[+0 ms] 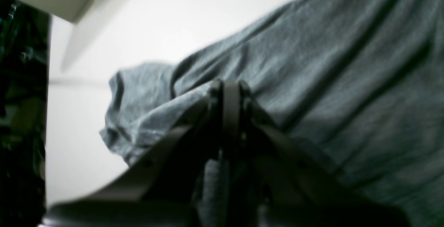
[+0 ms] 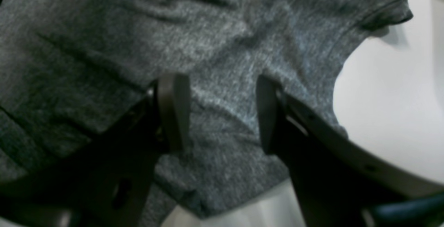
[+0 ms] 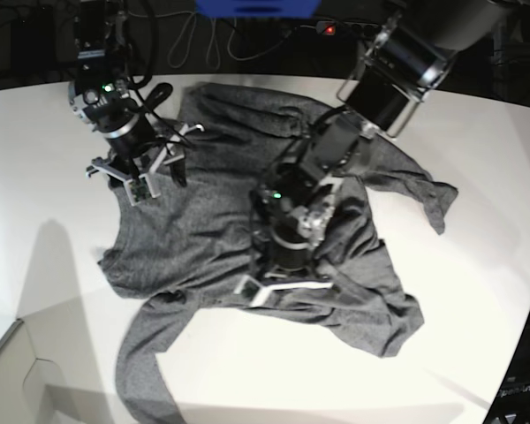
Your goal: Layout the t-shirt on the table in an organized manner, then fold the t-shirt properly
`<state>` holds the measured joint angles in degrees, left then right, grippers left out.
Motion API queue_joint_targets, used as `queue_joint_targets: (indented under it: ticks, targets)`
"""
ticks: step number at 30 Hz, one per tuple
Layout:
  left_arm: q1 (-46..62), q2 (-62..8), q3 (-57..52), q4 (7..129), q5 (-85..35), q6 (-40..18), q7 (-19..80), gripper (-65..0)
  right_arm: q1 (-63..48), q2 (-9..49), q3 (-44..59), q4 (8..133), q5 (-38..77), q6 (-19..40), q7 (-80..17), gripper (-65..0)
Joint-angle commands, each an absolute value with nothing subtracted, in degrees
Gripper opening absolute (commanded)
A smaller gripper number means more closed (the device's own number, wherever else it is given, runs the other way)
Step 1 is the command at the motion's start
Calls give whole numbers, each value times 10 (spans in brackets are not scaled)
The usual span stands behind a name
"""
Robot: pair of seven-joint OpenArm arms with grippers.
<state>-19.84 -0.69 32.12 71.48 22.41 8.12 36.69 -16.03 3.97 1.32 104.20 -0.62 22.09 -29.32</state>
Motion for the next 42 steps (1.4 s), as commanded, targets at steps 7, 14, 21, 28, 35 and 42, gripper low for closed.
queue_joint_targets:
  ticks: [7, 14, 21, 28, 35, 42]
  targets:
    - [-181, 22, 320, 731, 287, 88, 356, -410, -154, 42, 11, 1051, 0, 221, -281, -340]
    - [-165, 23, 317, 755, 287, 89, 356, -269, -155, 42, 11, 1051, 0, 221, -281, -340]
    - [-167, 22, 314, 732, 284, 93, 362, -267, -153, 41, 10, 1046, 0, 221, -281, -340]
    - [-164, 27, 255, 706, 280, 90, 361, -269, -153, 41, 10, 1041, 0, 221, -281, -340]
    - [-153, 41, 201, 702, 280, 87, 360, -268, -152, 41, 10, 1041, 0, 221, -279, -340]
    - [-153, 41, 240, 701, 279, 87, 360, -266, -152, 41, 10, 1041, 0, 221, -280, -340]
